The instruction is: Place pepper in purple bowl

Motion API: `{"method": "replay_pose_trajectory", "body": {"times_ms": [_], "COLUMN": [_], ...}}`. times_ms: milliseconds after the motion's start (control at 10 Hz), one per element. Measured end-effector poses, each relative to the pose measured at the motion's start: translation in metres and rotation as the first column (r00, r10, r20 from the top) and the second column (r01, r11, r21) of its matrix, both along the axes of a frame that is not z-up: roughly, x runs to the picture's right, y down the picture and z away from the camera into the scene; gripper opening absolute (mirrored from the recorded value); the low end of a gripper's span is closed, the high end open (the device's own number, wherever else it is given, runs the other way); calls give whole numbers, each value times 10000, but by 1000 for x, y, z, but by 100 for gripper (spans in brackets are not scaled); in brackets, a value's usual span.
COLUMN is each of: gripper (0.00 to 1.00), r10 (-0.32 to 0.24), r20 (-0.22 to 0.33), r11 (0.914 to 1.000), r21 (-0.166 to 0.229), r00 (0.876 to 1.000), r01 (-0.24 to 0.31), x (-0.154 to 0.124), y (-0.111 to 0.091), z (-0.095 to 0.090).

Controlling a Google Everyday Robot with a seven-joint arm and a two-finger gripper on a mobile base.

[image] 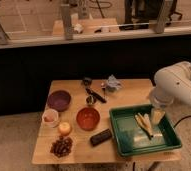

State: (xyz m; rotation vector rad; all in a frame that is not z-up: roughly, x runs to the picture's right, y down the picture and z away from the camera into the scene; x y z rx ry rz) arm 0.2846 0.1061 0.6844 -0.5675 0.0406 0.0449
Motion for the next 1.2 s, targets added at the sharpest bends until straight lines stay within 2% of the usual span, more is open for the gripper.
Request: {"method": "replay_pose_trajectory", "body": {"times_ms": [900,1000,1200], "gripper": [80,80,80], "r10": [0,25,670], "r20": [0,133,1011], "r11": [10000,10000,9972], "r21": [0,21,250], "r00": [10000,9999,9926], "r01": [0,-26,-698], "x": [0,-2,-21], "y": [0,-1,-8], "z": [0,0,-1]}}
